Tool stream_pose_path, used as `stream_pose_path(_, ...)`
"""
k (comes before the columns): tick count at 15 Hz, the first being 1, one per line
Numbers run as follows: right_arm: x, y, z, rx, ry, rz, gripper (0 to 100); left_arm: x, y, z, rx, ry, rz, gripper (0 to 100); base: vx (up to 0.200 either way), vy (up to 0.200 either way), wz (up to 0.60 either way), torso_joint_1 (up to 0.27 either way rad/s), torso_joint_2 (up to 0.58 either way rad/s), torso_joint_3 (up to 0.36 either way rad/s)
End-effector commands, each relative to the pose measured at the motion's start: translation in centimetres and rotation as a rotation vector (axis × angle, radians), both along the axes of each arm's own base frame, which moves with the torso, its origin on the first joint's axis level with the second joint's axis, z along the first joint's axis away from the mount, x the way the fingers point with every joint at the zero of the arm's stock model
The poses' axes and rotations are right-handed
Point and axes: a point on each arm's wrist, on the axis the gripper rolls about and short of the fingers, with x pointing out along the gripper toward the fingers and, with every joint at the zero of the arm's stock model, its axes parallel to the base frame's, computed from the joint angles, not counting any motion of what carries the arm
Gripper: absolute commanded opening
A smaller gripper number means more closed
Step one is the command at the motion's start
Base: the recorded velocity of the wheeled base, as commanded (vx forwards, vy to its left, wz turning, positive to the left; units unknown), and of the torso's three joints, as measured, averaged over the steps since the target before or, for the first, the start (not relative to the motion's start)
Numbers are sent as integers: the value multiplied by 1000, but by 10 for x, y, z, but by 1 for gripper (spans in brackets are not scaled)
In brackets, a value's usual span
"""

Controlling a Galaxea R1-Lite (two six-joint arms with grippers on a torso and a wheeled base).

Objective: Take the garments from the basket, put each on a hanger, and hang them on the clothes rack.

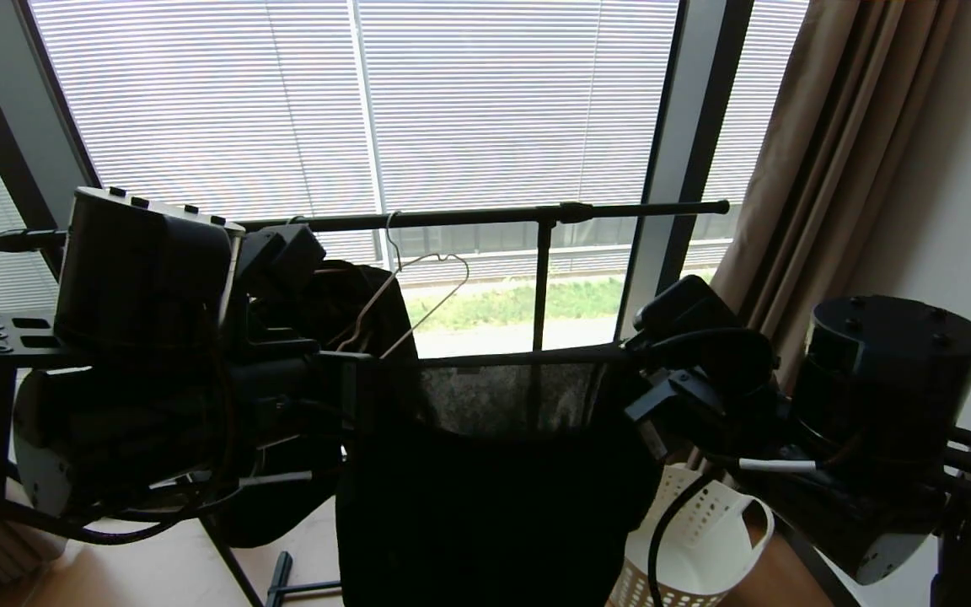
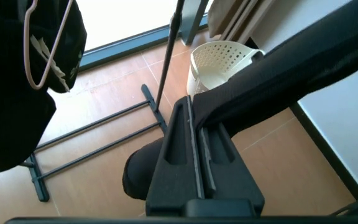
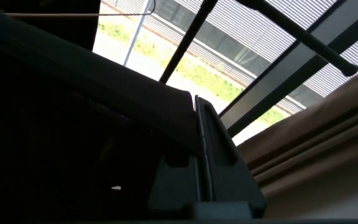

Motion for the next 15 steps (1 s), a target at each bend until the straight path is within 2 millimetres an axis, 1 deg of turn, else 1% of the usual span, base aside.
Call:
stream_pose_path(1, -25, 0, 13, 17, -8, 92, 0, 11, -5, 9, -27, -18, -2, 0, 0, 0, 0, 0, 0, 0)
stream_pose_path(2, -40, 10, 14, 28, 2, 166, 0, 19, -9, 16, -44, -36, -2, 0, 0, 0, 0, 0, 0, 0)
stream_pose_path(5, -61, 31, 7, 60, 49, 264, 0, 37, -22, 34, -82, -88, -6, 0, 0, 0, 0, 0, 0, 0)
stream_pose_path(7, -66, 41, 4, 107, 82, 289, 0, 43, -28, 42, -104, -108, -24, 0, 0, 0, 0, 0, 0, 0)
stream_pose_path(9, -76, 62, 2, 194, 133, 329, 0, 45, -33, 51, -133, -125, -60, 0, 0, 0, 0, 0, 0, 0)
stream_pose_path(11, -71, 75, 2, 255, 156, 320, 0, 42, -37, 52, -138, -123, -83, 0, 0, 0, 0, 0, 0, 0)
stream_pose_path(13, -71, 82, 2, 298, 178, 317, 0, 40, -39, 54, -143, -125, -93, 0, 0, 0, 0, 0, 0, 0)
stream_pose_path(14, -71, 82, 2, 298, 178, 317, 0, 40, -39, 54, -143, -125, -93, 0, 0, 0, 0, 0, 0, 0)
stream_pose_path(15, -71, 92, 1, 337, 198, 317, 0, 35, -45, 53, -145, -121, -117, 0, 0, 0, 0, 0, 0, 0)
